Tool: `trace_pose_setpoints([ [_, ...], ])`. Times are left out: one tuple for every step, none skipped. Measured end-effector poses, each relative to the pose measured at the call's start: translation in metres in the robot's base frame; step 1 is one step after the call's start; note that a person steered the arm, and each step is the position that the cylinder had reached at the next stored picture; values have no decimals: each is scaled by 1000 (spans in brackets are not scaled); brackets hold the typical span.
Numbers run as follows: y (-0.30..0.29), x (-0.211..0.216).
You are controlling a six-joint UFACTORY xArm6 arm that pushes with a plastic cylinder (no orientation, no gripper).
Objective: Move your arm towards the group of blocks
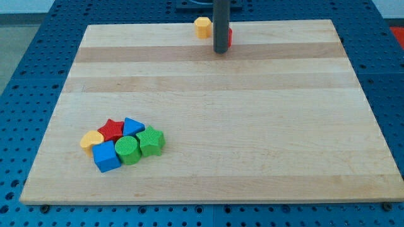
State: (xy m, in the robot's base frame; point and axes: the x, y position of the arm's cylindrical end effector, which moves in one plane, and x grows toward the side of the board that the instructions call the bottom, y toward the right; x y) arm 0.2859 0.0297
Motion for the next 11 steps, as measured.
trace_pose_setpoints([
  [3,-12],
  [3,-24],
  [3,-6],
  [-18,44],
  [-78,73],
  [-148,95],
  [-216,119],
  [-279,158],
  [-317,204],
  [-324,250],
  [-301,291],
])
